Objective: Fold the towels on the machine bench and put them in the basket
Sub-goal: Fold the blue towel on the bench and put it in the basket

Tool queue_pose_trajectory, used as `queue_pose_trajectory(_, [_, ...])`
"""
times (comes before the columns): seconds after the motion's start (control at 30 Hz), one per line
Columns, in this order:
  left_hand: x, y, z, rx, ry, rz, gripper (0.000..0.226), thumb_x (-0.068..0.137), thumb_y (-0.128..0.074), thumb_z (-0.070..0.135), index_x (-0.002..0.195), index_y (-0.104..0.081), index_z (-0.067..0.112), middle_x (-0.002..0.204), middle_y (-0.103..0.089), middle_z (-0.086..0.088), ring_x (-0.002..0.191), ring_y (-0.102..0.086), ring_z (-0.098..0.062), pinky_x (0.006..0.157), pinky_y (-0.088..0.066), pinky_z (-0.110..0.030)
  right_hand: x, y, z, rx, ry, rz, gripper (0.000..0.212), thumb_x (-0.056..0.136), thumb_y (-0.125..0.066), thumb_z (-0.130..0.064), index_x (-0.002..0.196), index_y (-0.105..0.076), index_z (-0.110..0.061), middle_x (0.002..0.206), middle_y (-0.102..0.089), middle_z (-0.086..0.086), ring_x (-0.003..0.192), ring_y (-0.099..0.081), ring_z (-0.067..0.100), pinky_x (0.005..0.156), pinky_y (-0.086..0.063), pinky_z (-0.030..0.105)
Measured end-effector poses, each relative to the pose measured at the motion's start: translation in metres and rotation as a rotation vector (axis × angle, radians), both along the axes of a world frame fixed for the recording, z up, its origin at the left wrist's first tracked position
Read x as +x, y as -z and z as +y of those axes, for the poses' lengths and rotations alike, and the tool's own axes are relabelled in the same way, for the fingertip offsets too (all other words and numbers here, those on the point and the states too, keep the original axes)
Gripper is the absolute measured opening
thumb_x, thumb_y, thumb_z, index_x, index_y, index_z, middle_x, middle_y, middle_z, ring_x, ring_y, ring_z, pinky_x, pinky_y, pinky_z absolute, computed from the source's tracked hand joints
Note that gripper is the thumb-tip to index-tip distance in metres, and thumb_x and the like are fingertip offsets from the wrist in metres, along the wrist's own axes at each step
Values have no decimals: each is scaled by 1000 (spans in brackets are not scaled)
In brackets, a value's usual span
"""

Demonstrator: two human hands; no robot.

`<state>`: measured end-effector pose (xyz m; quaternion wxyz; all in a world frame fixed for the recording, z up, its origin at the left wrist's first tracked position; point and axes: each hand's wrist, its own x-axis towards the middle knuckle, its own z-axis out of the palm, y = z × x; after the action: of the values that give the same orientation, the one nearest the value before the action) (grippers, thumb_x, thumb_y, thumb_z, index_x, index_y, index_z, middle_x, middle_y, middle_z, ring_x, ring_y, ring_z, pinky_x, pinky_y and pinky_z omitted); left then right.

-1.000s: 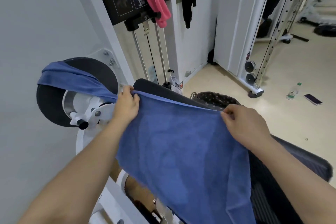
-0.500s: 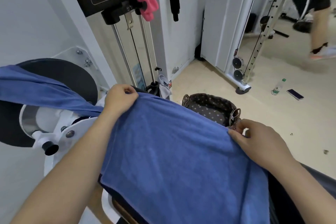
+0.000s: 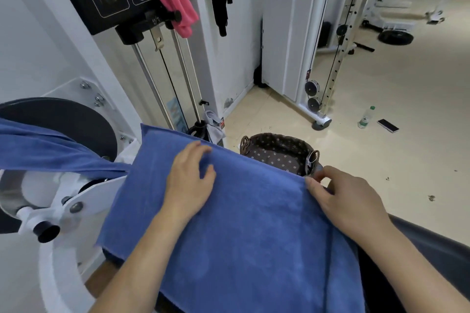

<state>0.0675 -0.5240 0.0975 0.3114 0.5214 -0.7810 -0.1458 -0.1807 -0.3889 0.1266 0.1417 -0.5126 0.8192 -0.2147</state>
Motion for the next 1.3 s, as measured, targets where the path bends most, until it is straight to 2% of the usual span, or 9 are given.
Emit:
queue_pose_trajectory(0.17, [-32, 23, 163, 118, 543, 85, 20, 78, -60, 25, 95, -61, 35, 90, -58, 18, 73, -57, 3, 67, -48, -13, -16, -6, 37, -20, -199, -280, 57, 82, -71, -30, 132, -45, -39, 89, -62, -20, 82, -58, -4, 73, -44, 17])
queue_pose_trajectory(0.27, [-60, 55, 226, 103, 702, -118, 39, 69, -55, 52, 107, -52, 41, 102, -50, 22, 76, -57, 6, 62, -48, -8, -19, -5, 55, -66, -252, -261, 69, 84, -67, -23, 141, -33, -38, 118, -60, -17, 107, -59, 4, 93, -47, 29])
queue_pose_trajectory(0.43, [-90, 59, 254, 120, 417, -193, 61, 64, -46, 66, 116, -51, 36, 103, -55, 19, 82, -58, -1, 55, -48, -13, -8, 12, 91, -230, -73, -152, 52, 88, -52, -5, 135, -45, -28, 114, -56, -13, 99, -53, 4, 82, -39, 18])
queue_pose_trajectory(0.67, [-107, 47, 258, 367, 103, 248, 2, 87, -62, 34, 87, -62, 33, 92, -51, 16, 84, -57, -5, 72, -50, -27, 0, 22, 136, 131, -65, -108, 34, 94, -42, -51, 123, -45, -33, 87, -69, -6, 85, -66, 20, 76, -51, 36])
queue_pose_trajectory(0.83, [-120, 3, 272, 529, 77, 582, 14, 91, -65, 19, 77, -67, 21, 76, -68, 5, 72, -62, -6, 64, -46, -15, -8, 4, 134, 252, -32, -933, 37, 93, -45, -57, 118, -51, -31, 79, -65, -3, 59, -66, 10, 65, -55, 28])
queue_pose_trajectory(0.97, [-138, -21, 287, 430, 115, 618, 13, 90, -66, 22, 79, -70, 30, 78, -69, 8, 76, -64, -9, 66, -47, -15, -28, -8, 127, 171, -3, -1166, 17, 92, -61, -28, 101, -68, -15, 76, -61, 4, 70, -56, 15, 71, -54, 31])
queue_pose_trajectory(1.1, [-151, -25, 293, 351, 112, 665, 20, 88, -69, 12, 87, -74, 31, 84, -69, 10, 84, -65, -9, 73, -48, -14, -41, -19, 127, 152, 18, -1619, 13, 91, -60, -18, 85, -62, -6, 62, -59, 4, 52, -56, 15, 57, -50, 28])
queue_pose_trajectory(1.17, [-156, -24, 298, 382, 123, 666, 24, 88, -68, 7, 90, -75, 30, 86, -68, 11, 87, -65, -9, 75, -48, -14, -43, -19, 130, 234, -10, -1641, 16, 90, -62, -21, 81, -61, -7, 62, -59, 6, 53, -56, 17, 58, -48, 30])
queue_pose_trajectory(1.3, [-158, -16, 304, 374, 73, 545, 41, 85, -62, -6, 91, -72, 33, 89, -59, 13, 85, -60, -8, 70, -43, -10, -56, -18, 123, 157, -102, -1330, 16, 88, -62, -14, 77, -51, -13, 73, -54, 9, 63, -53, 19, 58, -43, 28])
